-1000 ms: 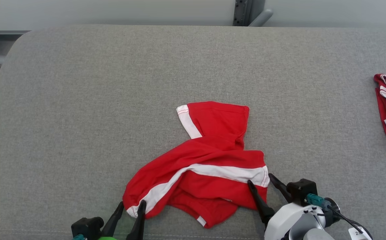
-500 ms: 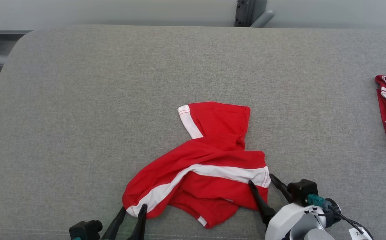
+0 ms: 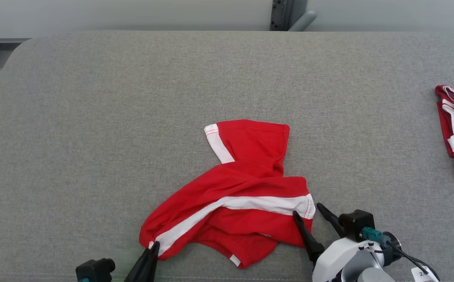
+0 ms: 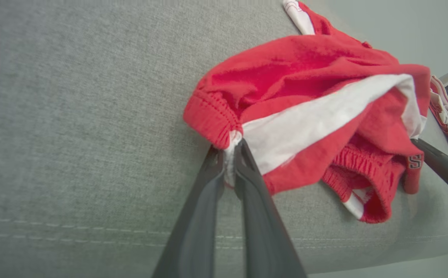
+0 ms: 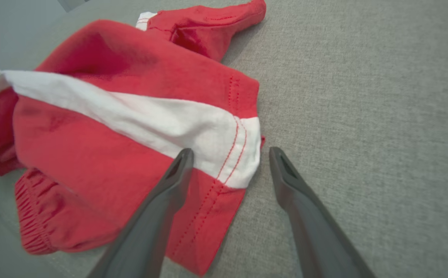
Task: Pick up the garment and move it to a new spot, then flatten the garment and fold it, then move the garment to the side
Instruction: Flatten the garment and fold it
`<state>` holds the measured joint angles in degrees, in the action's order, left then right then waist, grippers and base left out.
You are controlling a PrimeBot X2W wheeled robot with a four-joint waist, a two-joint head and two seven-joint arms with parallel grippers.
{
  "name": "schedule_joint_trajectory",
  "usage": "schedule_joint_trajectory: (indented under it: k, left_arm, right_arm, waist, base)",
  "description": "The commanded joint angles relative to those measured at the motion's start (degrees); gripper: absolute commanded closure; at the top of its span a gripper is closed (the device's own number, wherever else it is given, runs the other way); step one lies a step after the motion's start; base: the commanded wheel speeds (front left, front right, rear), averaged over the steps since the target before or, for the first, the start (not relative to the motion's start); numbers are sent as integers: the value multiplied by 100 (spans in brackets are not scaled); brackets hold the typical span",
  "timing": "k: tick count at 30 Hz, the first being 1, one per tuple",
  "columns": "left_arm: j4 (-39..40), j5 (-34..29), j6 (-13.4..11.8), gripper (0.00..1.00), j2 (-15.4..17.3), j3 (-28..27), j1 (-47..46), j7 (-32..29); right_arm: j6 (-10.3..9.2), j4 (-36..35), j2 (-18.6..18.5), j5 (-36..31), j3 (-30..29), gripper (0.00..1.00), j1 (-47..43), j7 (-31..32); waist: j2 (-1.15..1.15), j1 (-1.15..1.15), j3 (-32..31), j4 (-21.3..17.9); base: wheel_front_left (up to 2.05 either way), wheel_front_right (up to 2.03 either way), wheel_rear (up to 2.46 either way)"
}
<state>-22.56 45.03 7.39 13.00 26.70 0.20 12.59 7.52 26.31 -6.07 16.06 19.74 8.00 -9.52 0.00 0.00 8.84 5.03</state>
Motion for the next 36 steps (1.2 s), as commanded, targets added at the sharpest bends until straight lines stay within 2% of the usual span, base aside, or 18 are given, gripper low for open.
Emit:
schedule_joint_trajectory:
  k: [1,7,31,36]
  left_arm:
    - [11,5,17,100,56,-61,-78,55]
    - [-18,-10,-83,100,40,-230,-109,159]
    - [-211,-116,-26,100,-69,-323,-194,261]
    - [-219,-129,-19,100,-74,-328,-183,267]
  right_arm:
    - [-7,10,-23,5,-25,0,22,-32]
    - [-7,-8,10,-36,-63,0,12,-41]
    - [-7,152,71,-7,243,0,218,-89]
    - [-7,186,63,26,242,5,216,-118]
  waist:
    - [0,0,2,8]
    - [0,0,11,15]
    - [0,0,92,16]
    - [0,0,92,27]
  base:
    - [0,0,0]
    - [0,0,0]
    - [0,0,0]
    - [0,0,0]
